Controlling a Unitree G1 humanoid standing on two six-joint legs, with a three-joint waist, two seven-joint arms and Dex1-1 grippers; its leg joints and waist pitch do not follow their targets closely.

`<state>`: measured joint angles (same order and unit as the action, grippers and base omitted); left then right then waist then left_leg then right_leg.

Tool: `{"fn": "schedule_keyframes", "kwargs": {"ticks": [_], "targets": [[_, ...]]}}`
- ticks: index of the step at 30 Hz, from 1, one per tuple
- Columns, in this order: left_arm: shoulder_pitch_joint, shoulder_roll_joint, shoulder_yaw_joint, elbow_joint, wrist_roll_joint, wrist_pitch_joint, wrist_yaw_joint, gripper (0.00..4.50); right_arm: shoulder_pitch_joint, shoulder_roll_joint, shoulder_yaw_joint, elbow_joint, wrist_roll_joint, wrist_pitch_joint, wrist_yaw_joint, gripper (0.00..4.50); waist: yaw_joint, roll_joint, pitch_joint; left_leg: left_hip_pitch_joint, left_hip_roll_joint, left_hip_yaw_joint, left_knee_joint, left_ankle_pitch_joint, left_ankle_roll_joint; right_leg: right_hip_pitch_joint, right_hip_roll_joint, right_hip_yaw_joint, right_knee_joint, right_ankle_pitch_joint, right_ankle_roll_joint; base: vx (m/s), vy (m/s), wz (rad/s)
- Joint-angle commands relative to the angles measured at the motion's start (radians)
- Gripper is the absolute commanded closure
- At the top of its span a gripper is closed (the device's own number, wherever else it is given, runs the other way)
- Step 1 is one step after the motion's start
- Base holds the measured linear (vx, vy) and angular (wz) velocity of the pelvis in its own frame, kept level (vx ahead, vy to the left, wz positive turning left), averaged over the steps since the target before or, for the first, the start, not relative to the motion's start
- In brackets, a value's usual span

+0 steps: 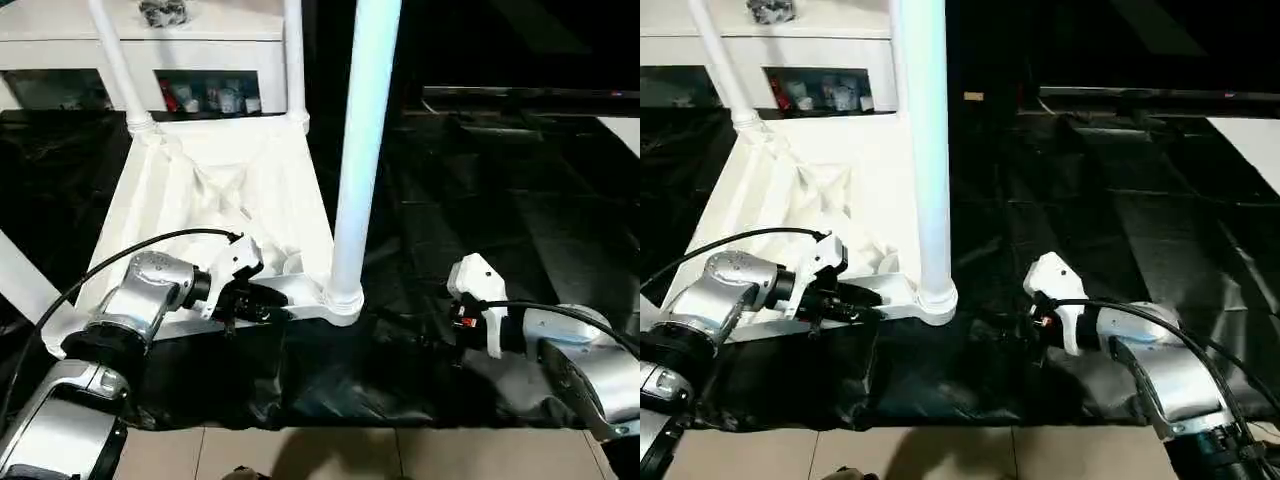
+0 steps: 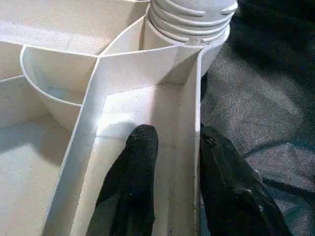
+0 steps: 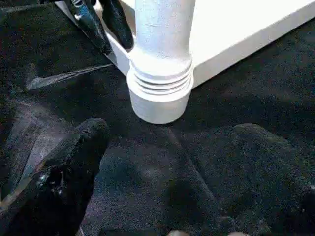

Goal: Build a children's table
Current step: Rotate table base

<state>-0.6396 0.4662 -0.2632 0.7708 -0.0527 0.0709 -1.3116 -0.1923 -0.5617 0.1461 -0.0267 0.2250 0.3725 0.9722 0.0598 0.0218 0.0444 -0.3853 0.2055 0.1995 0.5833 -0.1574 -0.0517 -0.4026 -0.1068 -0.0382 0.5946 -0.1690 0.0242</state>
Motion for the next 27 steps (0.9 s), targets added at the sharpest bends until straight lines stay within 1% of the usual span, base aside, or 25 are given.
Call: {"fn": "schedule_keyframes", "kwargs": {"ticks": [1, 2, 4, 5, 6, 8, 9, 12, 13, 14, 16, 18, 19, 20, 21, 22, 23, 24, 25, 26, 27], "targets": [[-0.008, 0.010, 0.003, 0.013, 0.009, 0.001, -0.001, 3.09, -0.011, -0.004, 0.003, 0.004, -0.001, 0.001, 0.004, 0.00, 0.003, 0.001, -0.058, 0.027, 0.018, -0.012, -0.078, -0.384, -0.018, 0.031, -0.025, 0.021, -0.074, -0.294, -0.215, 0.000, 0.000, 0.00], [-0.008, 0.011, 0.004, 0.012, 0.007, 0.001, -0.002, 3.25, -0.010, -0.004, 0.003, 0.003, 0.000, 0.002, 0.004, 0.00, 0.003, 0.001, -0.057, 0.028, 0.019, -0.013, -0.079, -0.398, -0.022, 0.030, -0.026, 0.021, -0.076, -0.320, -0.209, 0.000, 0.000, 0.00], [-0.007, 0.012, 0.004, 0.011, 0.005, 0.002, -0.003, 3.44, -0.010, -0.004, 0.003, 0.003, 0.000, 0.002, 0.004, 0.00, 0.002, 0.001, -0.057, 0.028, 0.019, -0.014, -0.080, -0.409, -0.026, 0.029, -0.026, 0.021, -0.078, -0.341, -0.201, 0.000, 0.000, 0.00], [-0.004, 0.012, 0.007, 0.013, 0.007, -0.001, -0.005, 3.49, -0.010, -0.004, 0.004, 0.004, 0.000, 0.000, 0.005, 0.00, 0.002, 0.000, -0.056, 0.028, 0.019, -0.014, -0.080, -0.412, -0.027, 0.028, -0.026, 0.021, -0.079, -0.349, -0.198, 0.000, 0.000, 0.00], [-0.004, 0.012, 0.009, 0.015, 0.008, -0.002, -0.006, 3.49, -0.010, -0.005, 0.004, 0.006, 0.000, -0.001, 0.005, 0.00, 0.002, 0.000, -0.056, 0.029, 0.019, -0.015, -0.080, -0.413, -0.027, 0.027, -0.026, 0.021, -0.079, -0.351, -0.197, 0.000, 0.000, 0.00], [-0.004, 0.011, 0.011, 0.018, 0.009, -0.005, -0.007, 3.79, -0.012, -0.005, 0.004, 0.007, 0.001, -0.002, 0.006, 0.00, 0.002, -0.001, -0.056, 0.028, 0.018, -0.015, -0.081, -0.417, -0.027, 0.027, -0.027, 0.021, -0.080, -0.364, -0.191, 0.000, 0.000, 0.00], [-0.004, 0.011, 0.011, 0.019, 0.009, -0.006, -0.007, 3.79, -0.012, -0.006, 0.004, 0.008, 0.001, -0.002, 0.006, 0.00, 0.001, -0.001, -0.055, 0.028, 0.019, -0.015, -0.081, -0.418, -0.028, 0.026, -0.027, 0.021, -0.080, -0.366, -0.190, 0.000, 0.000, 0.00], [0.002, 0.013, 0.014, 0.017, 0.002, 0.001, -0.017, 4.10, -0.019, 0.003, 0.005, 0.013, 0.006, -0.004, 0.004, 0.00, 0.001, -0.003, -0.055, 0.028, 0.019, -0.016, -0.081, -0.422, -0.028, 0.026, -0.027, 0.021, -0.082, -0.379, -0.188, 0.000, 0.000, 0.00], [0.004, 0.012, 0.018, 0.016, -0.004, 0.004, -0.021, 4.10, -0.023, 0.012, 0.004, 0.015, 0.010, -0.004, 0.002, 0.00, 0.001, -0.002, -0.055, 0.028, 0.019, -0.016, -0.082, -0.425, -0.029, 0.025, -0.028, 0.021, -0.082, -0.381, -0.189, 0.000, 0.000, 0.00], [0.006, 0.008, 0.022, 0.012, -0.010, 0.004, -0.024, 4.27, -0.027, 0.021, 0.006, 0.016, 0.016, -0.003, 0.001, 0.00, 0.000, -0.002, -0.055, 0.029, 0.019, -0.016, -0.081, -0.428, -0.030, 0.024, -0.028, 0.021, -0.082, -0.382, -0.190, 0.000, 0.000, 0.00], [0.011, 0.003, 0.026, 0.005, -0.019, 0.005, -0.030, 4.44, -0.031, 0.034, 0.011, 0.019, 0.019, -0.002, -0.001, 0.00, 0.000, -0.002, -0.055, 0.028, 0.019, -0.016, -0.082, -0.432, -0.030, 0.023, -0.027, 0.021, -0.082, -0.382, -0.190, 0.000, 0.000, 0.00], [0.015, -0.015, 0.026, -0.003, -0.027, -0.001, -0.032, 4.48, -0.050, 0.069, 0.037, 0.044, 0.012, -0.012, -0.004, 0.00, -0.001, -0.001, -0.055, 0.028, 0.019, -0.017, -0.083, -0.428, -0.032, 0.024, -0.027, 0.020, -0.080, -0.373, -0.191, 0.000, 0.000, 0.00], [0.015, -0.017, 0.025, -0.004, -0.027, -0.002, -0.031, 4.48, -0.051, 0.071, 0.039, 0.047, 0.010, -0.015, -0.006, 0.00, -0.004, 0.002, -0.056, 0.028, 0.019, -0.017, -0.083, -0.431, -0.035, 0.023, -0.027, 0.020, -0.079, -0.366, -0.198, 0.000, 0.000, 0.00], [0.016, -0.026, 0.025, -0.005, -0.029, -0.004, -0.027, 4.48, -0.062, 0.085, 0.051, 0.065, -0.004, -0.029, -0.014, 0.00, -0.003, 0.001, -0.056, 0.029, 0.019, -0.016, -0.082, -0.430, -0.037, 0.021, -0.026, 0.020, -0.079, -0.355, -0.202, 0.000, 0.000, 0.00], [0.013, -0.044, 0.024, -0.003, -0.030, -0.014, -0.018, 4.48, -0.093, 0.119, 0.073, 0.111, -0.034, -0.058, -0.039, 0.00, -0.002, 0.006, -0.056, 0.031, 0.020, -0.016, -0.083, -0.433, -0.039, 0.021, -0.027, 0.021, -0.078, -0.352, -0.204, 0.000, 0.000, 0.00], [0.013, -0.044, 0.024, -0.003, -0.030, -0.014, -0.018, 4.48, -0.093, 0.119, 0.073, 0.111, -0.034, -0.058, -0.039, 0.00, -0.004, 0.004, -0.056, 0.029, 0.017, -0.016, -0.081, -0.428, -0.044, 0.021, -0.027, 0.020, -0.077, -0.345, -0.211, 0.000, 0.000, 0.00], [0.009, -0.058, 0.024, -0.002, -0.029, -0.022, -0.007, 4.48, -0.127, 0.147, 0.085, 0.155, -0.052, -0.072, -0.059, 0.00, -0.004, 0.003, -0.058, 0.029, 0.018, -0.015, -0.082, -0.421, -0.042, 0.023, -0.027, 0.020, -0.076, -0.337, -0.211, 0.000, 0.000, 0.00], [0.008, -0.061, 0.024, -0.001, -0.028, -0.023, -0.005, 4.48, -0.134, 0.153, 0.086, 0.166, -0.057, -0.077, -0.063, 0.00, -0.003, 0.004, -0.058, 0.031, 0.018, -0.014, -0.080, -0.419, -0.040, 0.020, -0.027, 0.021, -0.077, -0.333, -0.213, 0.000, 0.000, 0.00], [0.007, -0.065, 0.024, -0.002, -0.027, -0.023, -0.002, 4.48, -0.154, 0.167, 0.091, 0.193, -0.069, -0.088, -0.072, 0.00, -0.002, 0.002, -0.059, 0.030, 0.018, -0.013, -0.079, -0.407, -0.036, 0.022, -0.027, 0.022, -0.075, -0.322, -0.215, 0.000, 0.000, 0.00], [0.005, -0.067, 0.023, -0.004, -0.026, -0.022, -0.002, 4.48, -0.166, 0.176, 0.092, 0.210, -0.071, -0.096, -0.073, 0.00, 0.001, 0.004, -0.060, 0.030, 0.017, -0.012, -0.079, -0.393, -0.032, 0.023, -0.027, 0.022, -0.073, -0.312, -0.217, 0.000, 0.000, 0.00], [0.004, -0.068, 0.023, -0.005, -0.025, -0.023, -0.002, 4.48, -0.175, 0.183, 0.092, 0.223, -0.070, -0.101, -0.072, 0.00, 0.001, 0.004, -0.060, 0.029, 0.018, -0.012, -0.079, -0.387, -0.030, 0.024, -0.027, 0.022, -0.072, -0.304, -0.218, 0.000, 0.000, 0.00]]}}
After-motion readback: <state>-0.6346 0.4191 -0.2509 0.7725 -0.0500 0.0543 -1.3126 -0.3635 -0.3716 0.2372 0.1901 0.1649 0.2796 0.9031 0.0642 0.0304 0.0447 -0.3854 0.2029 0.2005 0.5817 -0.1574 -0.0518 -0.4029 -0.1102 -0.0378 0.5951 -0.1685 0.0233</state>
